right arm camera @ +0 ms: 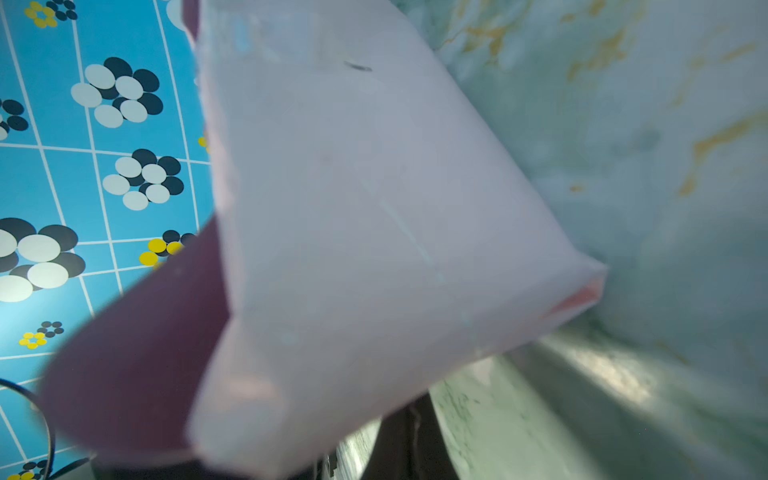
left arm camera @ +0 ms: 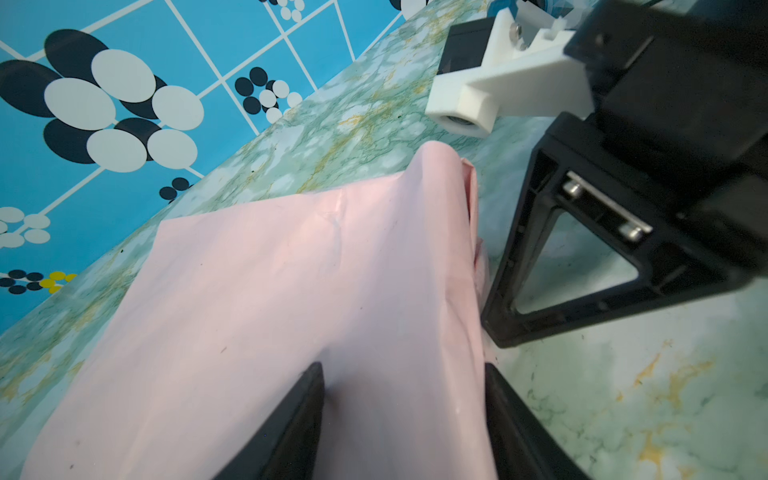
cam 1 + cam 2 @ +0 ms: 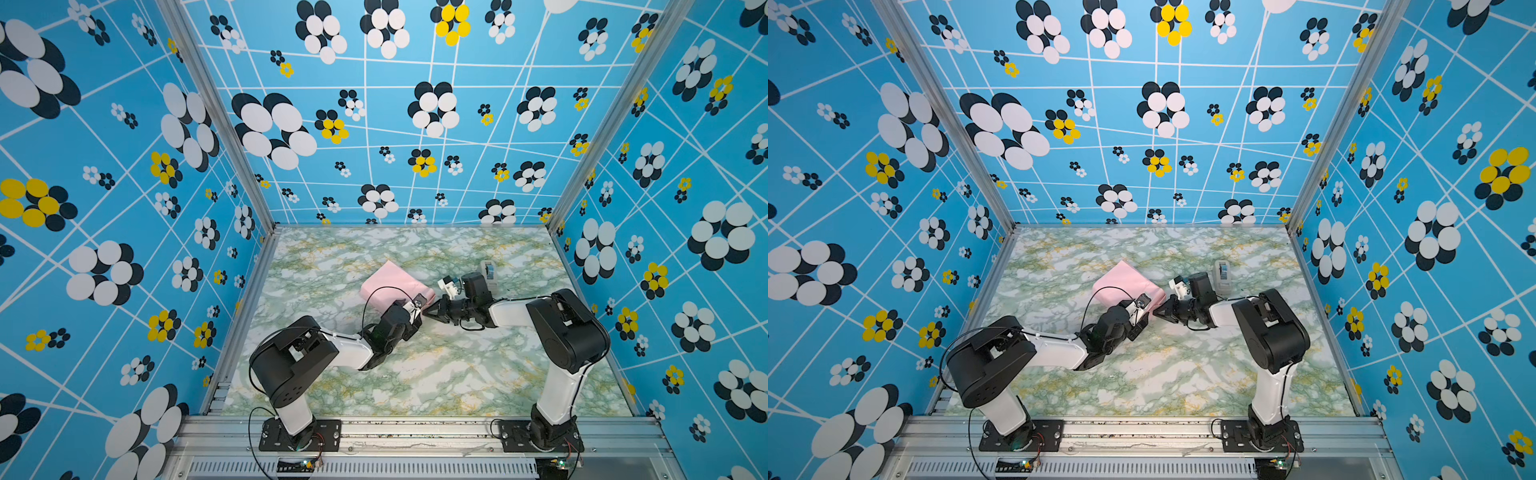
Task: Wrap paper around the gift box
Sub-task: 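Smooth the tape along the box end with the right gripper while the left gripper holds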
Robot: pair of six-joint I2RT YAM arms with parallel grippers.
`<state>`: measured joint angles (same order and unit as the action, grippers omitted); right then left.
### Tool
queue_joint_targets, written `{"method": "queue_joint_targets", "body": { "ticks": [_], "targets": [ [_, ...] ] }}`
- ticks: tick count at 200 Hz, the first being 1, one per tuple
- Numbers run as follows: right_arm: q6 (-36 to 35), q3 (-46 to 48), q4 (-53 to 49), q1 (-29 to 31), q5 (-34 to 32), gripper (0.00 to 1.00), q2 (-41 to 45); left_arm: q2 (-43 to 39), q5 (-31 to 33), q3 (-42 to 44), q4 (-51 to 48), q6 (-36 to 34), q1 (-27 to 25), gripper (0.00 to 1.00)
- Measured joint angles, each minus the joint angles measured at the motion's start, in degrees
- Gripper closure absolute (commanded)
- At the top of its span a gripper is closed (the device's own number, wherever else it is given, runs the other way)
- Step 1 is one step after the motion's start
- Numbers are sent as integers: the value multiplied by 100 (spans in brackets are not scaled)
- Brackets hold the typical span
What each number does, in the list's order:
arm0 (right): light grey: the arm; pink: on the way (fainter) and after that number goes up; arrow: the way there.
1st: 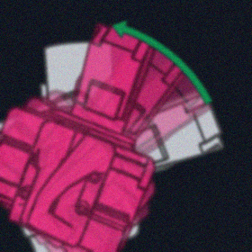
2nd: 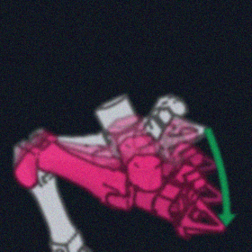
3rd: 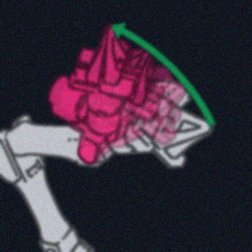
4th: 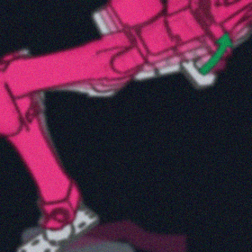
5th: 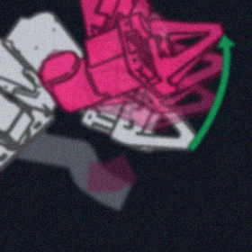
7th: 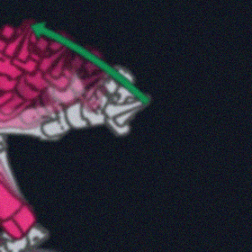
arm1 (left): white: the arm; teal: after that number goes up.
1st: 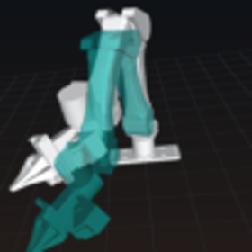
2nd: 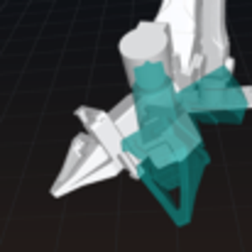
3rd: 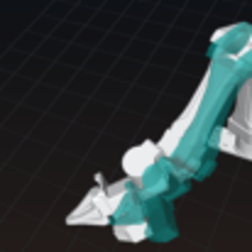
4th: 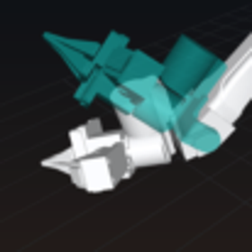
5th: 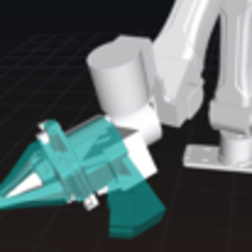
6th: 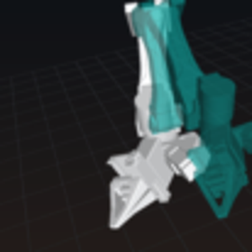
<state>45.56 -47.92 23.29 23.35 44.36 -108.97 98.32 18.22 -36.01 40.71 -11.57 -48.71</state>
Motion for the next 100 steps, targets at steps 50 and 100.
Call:
{"method": "queue_joint_targets", "body": {
  "ticks": [50, 100],
  "targets": [
    [299, 142, 560, 33, -129, 99, -153, -31, 22, 9, -50, 2, 28, 40],
    [317, 592, 608, 33, -232, 94, -28, -31, 20, 13, -44, 2, 28, 40]
  ]
}}
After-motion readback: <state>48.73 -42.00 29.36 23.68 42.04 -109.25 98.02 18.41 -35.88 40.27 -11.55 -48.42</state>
